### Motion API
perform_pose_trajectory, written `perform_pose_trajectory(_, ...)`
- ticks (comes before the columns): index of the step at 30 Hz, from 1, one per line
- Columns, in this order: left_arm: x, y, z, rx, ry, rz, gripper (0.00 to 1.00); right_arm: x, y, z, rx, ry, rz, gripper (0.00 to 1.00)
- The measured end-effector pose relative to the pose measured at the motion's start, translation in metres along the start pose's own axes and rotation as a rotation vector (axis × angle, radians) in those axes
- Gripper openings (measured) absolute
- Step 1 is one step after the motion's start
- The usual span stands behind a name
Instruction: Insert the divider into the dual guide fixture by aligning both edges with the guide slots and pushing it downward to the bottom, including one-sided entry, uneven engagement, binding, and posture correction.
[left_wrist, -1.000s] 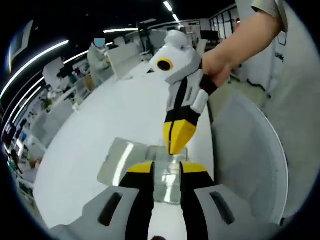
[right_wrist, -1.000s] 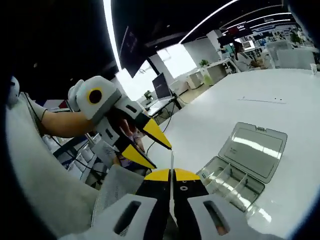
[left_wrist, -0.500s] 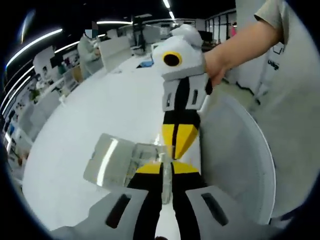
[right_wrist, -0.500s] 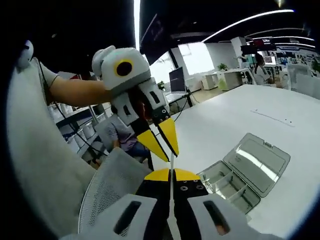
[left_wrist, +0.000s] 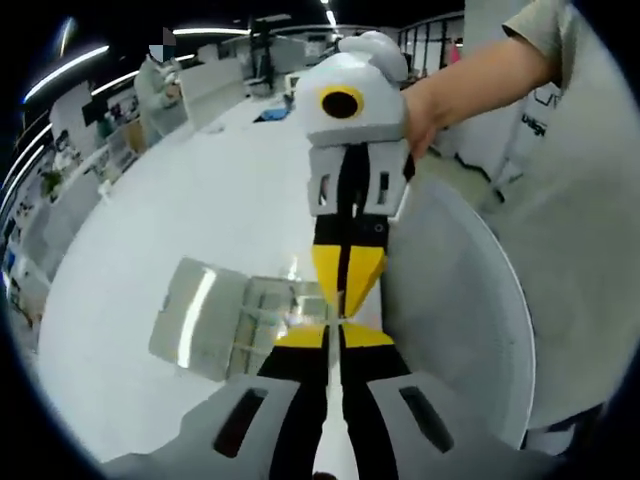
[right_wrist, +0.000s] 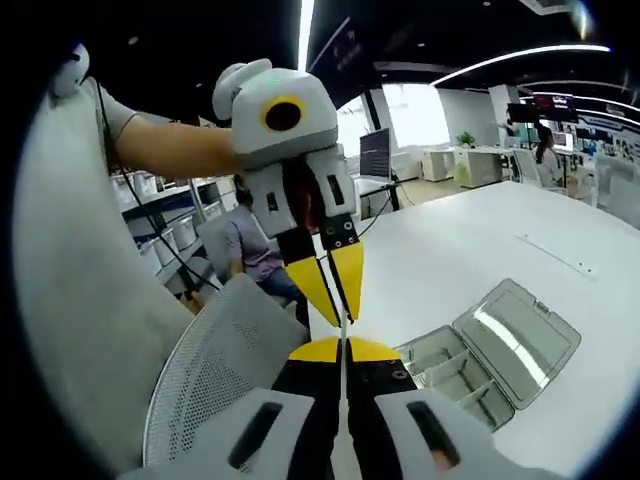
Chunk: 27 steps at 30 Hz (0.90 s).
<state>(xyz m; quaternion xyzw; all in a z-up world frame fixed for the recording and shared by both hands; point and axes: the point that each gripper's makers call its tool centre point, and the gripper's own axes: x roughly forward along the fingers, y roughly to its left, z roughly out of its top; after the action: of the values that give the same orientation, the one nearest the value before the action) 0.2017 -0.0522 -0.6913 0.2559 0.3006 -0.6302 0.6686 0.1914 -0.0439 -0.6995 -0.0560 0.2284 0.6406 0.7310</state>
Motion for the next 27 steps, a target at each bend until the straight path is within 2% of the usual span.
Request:
perform_pose_trajectory(8,0.005,-0.007,-0.007,-0.016,0.082,-0.053,0.00,0.004,0.005,-0.006,-0.065,0.053,0.020,0.00)
perform_pose_trajectory(14,0.008,-0.007,-0.010,-0.001,0.113,-0.060,0.00,0.006,0.003,-0.010,-0.075,0.043,0.004,0.00)
perform_pose_trajectory(18,0.010,-0.009,-0.014,0.038,0.146,-0.078,0.00,0.009,0.004,-0.014,-0.077,0.034,-0.008,0.00)
perform_pose_trajectory(22,0.010,-0.008,-0.013,0.018,0.135,-0.086,0.00,0.009,0.003,-0.016,-0.066,0.001,-0.013,0.00)
perform_pose_trajectory(23,0.010,-0.006,-0.012,-0.002,0.117,-0.083,0.00,0.007,0.002,-0.014,-0.018,-0.033,-0.023,0.00)
perform_pose_trajectory(24,0.009,-0.004,-0.010,-0.028,0.101,-0.085,0.00,0.006,0.000,-0.013,-0.016,-0.041,-0.031,0.00)
perform_pose_trajectory(27,0.009,-0.006,-0.010,-0.022,0.105,-0.091,0.00,0.006,0.002,-0.013,-0.010,-0.040,-0.024,0.00)
